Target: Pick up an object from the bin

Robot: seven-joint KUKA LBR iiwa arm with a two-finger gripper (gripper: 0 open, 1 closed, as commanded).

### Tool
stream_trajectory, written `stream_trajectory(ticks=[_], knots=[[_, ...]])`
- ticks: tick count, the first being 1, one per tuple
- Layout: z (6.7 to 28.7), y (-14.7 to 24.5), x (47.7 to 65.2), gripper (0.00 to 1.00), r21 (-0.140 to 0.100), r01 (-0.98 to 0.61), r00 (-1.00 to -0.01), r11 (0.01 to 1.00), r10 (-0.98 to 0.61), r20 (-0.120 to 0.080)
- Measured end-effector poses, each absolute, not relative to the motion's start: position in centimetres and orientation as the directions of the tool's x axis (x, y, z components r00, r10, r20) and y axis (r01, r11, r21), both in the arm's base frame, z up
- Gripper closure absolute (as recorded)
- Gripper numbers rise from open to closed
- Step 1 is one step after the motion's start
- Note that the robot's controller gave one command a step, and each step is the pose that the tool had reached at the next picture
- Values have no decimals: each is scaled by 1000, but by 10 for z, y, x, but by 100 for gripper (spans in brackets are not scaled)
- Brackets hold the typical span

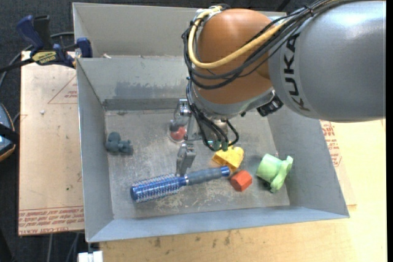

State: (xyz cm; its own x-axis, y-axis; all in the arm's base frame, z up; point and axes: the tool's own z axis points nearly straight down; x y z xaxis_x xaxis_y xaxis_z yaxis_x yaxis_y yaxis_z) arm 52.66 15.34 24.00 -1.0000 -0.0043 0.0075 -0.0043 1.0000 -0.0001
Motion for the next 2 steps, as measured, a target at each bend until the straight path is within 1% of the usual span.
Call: stream_trajectory(ticks=[1,2], knots=[[72,153,499,0,2,-169,-985,986,-169,-12],[101,156,496,0,1,-275,-961,961,-275,-4]])
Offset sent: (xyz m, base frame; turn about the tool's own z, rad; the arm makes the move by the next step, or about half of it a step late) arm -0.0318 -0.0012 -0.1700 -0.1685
